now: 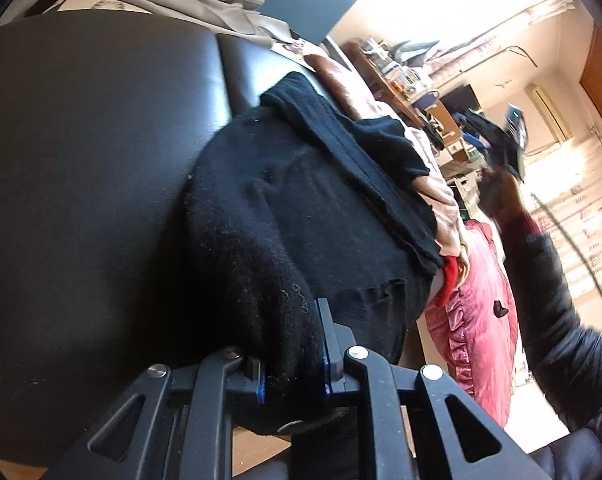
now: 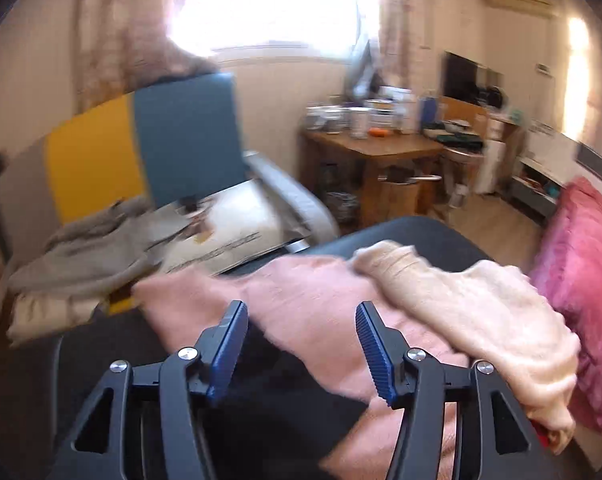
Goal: Fold clothes
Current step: 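Lay the black sweater onto the black chair seat with both tools, then open the right tool and release the sweater onto the seat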
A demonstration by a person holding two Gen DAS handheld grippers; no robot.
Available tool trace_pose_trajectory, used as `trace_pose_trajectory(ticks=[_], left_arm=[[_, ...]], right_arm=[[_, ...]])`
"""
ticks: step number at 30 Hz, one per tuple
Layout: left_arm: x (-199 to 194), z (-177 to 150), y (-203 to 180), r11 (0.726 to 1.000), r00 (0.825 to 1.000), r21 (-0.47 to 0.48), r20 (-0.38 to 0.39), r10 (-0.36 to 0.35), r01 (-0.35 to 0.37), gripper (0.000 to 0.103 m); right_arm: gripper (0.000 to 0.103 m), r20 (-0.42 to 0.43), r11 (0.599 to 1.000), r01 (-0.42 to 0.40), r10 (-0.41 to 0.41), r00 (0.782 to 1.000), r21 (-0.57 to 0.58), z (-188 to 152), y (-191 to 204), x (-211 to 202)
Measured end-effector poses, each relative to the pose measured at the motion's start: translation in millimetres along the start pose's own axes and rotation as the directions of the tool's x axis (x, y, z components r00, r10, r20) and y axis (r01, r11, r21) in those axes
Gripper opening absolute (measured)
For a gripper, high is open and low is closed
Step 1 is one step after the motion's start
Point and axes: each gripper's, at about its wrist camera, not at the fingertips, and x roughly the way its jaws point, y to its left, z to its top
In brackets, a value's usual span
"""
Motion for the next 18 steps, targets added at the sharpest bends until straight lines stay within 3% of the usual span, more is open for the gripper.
trace_pose_trajectory(ticks=[2, 4, 6, 9, 11, 12, 13, 14, 15, 16, 18], left_arm=[[-1.6, 2.2, 4.2, 1.000, 1.000, -0.004, 0.003, 0.012, -0.012, 0.016], [-4.5, 2.6, 7.8, 1.000, 1.000, -0.011, 0.011, 0.016, -0.016, 0.016], [-7.0, 2.1, 9.2, 1.000, 1.000, -0.015, 0.022, 0.019, -0.019, 0.016], [-10.3, -1.7, 5.0, 1.000, 0.999, -0.005, 0.036, 0.008, -0.008, 0.016], [-11.7, -7.3, -1.8, 1.000, 0.999, 0.024, 0.037, 0.008, -0.009, 0.016], [-12.2, -10.3, -5.1, 0.999, 0.999, 0.037, 0.035, 0.008, -0.010, 0.016], [-12.5, -13.7, -6.2, 0.999, 0.999, 0.036, 0.033, 0.000, -0.002, 0.016], [-12.8, -17.1, -7.2, 0.999, 0.999, 0.036, 0.031, -0.008, 0.007, 0.016], [-13.2, -20.4, -8.2, 0.999, 0.999, 0.036, 0.030, -0.016, 0.015, 0.016], [-12.9, -24.0, -7.9, 0.999, 0.999, 0.030, 0.026, -0.021, 0.021, 0.016], [-13.3, -31.1, -7.9, 0.999, 0.999, 0.023, 0.025, -0.027, 0.027, 0.016]], right_arm=[[0.071, -0.081, 0.990, -0.139, 0.136, 0.987, -0.033, -25.6, 15.3, -6.9], [0.076, -0.191, 0.958, -0.281, 0.266, 0.945, -0.057, -56.7, 33.0, -10.2], [0.076, -0.324, 0.940, -0.331, 0.289, 0.901, -0.083, -98.7, 49.5, -6.4], [0.075, -0.450, 0.942, -0.320, 0.242, 0.860, -0.104, -152.7, 57.5, 7.7], [0.053, -0.520, 0.950, -0.288, 0.186, 0.834, -0.121, -181.7, 63.1, 20.6], [0.051, -0.511, 0.953, -0.270, 0.164, 0.844, -0.139, -192.0, 67.6, 20.9], [0.041, -0.473, 0.954, -0.256, 0.154, 0.868, -0.158, -194.5, 72.5, 16.1], [0.033, -0.466, 0.954, -0.255, 0.157, 0.871, -0.156, -194.7, 76.9, 13.9], [0.008, -0.463, 0.955, -0.262, 0.171, 0.869, -0.139, -194.1, 80.4, 12.2], [0.008, -0.461, 0.955, -0.281, 0.209, 0.863, -0.091, -190.9, 82.5, 10.4], [0.008, -0.412, 0.926, -0.371, 0.366, 0.834, 0.073, -177.3, 88.8, 0.1]])
